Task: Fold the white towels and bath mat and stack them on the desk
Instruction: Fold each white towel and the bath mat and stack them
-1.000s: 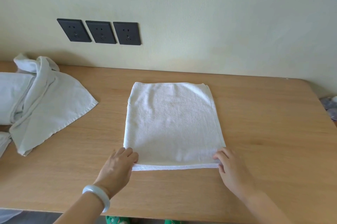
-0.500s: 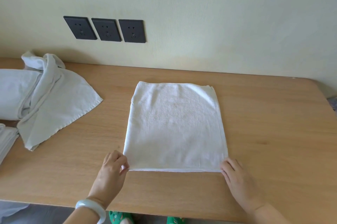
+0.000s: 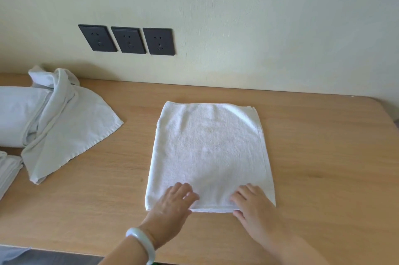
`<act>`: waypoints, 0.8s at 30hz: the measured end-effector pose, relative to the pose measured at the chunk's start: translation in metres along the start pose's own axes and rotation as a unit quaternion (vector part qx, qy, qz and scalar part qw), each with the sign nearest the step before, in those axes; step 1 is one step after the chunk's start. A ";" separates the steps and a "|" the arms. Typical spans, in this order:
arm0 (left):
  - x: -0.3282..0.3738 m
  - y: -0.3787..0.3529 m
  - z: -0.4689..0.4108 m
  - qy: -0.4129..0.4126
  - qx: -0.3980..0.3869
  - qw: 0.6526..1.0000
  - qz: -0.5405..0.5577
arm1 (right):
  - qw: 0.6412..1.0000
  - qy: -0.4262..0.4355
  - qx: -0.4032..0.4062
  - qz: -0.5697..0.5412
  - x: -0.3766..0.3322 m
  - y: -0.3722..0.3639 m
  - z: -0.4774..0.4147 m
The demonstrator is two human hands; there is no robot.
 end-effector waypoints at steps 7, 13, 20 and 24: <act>0.010 -0.017 -0.016 -0.013 0.000 1.000 -0.005 | 1.000 0.006 0.018 -0.019 -0.010 -0.028 -0.006; 0.020 -0.016 -0.024 -0.069 -0.002 0.996 -0.064 | 0.998 0.024 0.048 0.012 -0.009 -0.029 -0.010; 0.019 -0.019 -0.028 -0.067 0.017 0.993 -0.093 | 0.999 0.024 0.022 0.003 -0.014 -0.023 -0.010; 0.017 -0.021 -0.028 -0.062 0.019 0.993 -0.096 | 0.997 0.029 0.069 0.032 -0.015 -0.021 -0.012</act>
Point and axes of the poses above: each hand's wrist, its own z-axis away from the middle knuckle, its own y-axis out of the back of the hand, x = y × z, the point moved 8 cm from there along -z, towards the middle knuckle, and after that the axes turned 11 degrees about x, right-handed, at the moved point
